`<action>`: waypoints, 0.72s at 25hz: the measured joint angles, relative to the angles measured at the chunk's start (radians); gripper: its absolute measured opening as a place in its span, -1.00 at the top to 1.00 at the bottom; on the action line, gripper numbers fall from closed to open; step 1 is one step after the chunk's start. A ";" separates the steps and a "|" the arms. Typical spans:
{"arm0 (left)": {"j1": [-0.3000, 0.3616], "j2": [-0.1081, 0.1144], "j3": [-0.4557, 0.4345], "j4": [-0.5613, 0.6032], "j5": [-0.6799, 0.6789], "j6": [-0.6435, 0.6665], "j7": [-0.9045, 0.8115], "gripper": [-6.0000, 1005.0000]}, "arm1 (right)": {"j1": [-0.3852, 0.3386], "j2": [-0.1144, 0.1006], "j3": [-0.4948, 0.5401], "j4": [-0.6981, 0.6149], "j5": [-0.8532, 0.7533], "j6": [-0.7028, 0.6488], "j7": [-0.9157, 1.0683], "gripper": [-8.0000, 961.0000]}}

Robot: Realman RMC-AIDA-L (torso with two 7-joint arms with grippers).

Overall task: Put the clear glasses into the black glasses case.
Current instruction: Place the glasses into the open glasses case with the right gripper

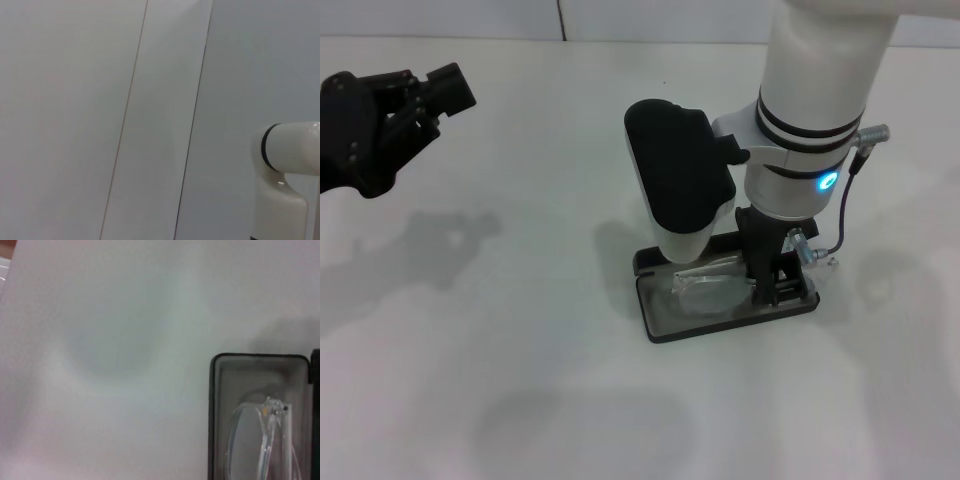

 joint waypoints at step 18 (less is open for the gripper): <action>-0.003 0.001 0.000 -0.003 0.000 0.001 0.000 0.86 | 0.000 0.000 -0.025 -0.024 -0.018 0.009 -0.028 0.68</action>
